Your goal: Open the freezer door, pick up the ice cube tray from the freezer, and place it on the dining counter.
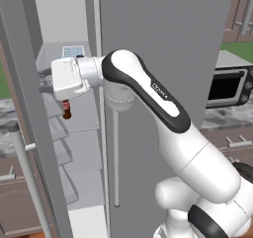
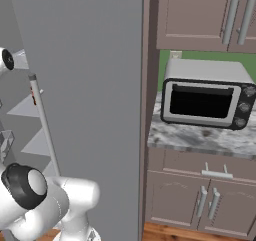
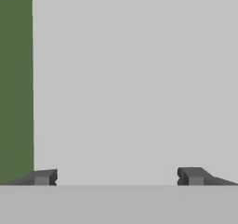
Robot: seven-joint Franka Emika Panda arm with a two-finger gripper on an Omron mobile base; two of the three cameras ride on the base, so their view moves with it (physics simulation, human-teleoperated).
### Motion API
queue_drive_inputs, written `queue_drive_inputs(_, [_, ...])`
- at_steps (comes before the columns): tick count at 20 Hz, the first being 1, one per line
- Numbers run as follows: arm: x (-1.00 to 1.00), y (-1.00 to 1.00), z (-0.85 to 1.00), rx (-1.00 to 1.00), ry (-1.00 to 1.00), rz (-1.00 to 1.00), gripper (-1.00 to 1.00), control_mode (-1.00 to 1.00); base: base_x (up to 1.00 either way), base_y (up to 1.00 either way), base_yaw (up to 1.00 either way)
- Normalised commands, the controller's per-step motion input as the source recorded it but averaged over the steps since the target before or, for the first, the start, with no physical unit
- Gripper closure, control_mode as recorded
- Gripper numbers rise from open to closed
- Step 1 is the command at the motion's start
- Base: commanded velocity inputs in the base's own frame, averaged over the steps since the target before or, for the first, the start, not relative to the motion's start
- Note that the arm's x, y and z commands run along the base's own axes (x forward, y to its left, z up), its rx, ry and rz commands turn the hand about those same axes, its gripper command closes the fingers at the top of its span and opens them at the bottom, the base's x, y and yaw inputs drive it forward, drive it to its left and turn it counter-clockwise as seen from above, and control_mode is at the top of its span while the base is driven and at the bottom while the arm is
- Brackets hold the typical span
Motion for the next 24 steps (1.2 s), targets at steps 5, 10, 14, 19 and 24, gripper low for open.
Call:
queue_drive_inputs(5, [0.00, 0.43, 0.00, 0.00, 0.00, 0.00, -1.00, -1.00, 0.00, 0.00, 0.00])
queue_drive_inputs(10, [0.00, 0.12, 0.00, 0.00, -0.01, 0.00, -1.00, -1.00, 0.00, 0.00, 0.00])
queue_drive_inputs(14, [0.00, -0.29, 0.09, 0.04, -0.02, 0.00, -1.00, -1.00, 0.00, 0.00, 0.00])
queue_drive_inputs(19, [0.00, -0.95, 0.42, 0.02, 0.00, -0.09, -1.00, -1.00, 0.00, 0.00, 0.00])
queue_drive_inputs(24, [0.00, -1.00, 0.51, 0.03, 0.04, -0.17, -1.00, -1.00, 0.00, 0.00, 0.00])
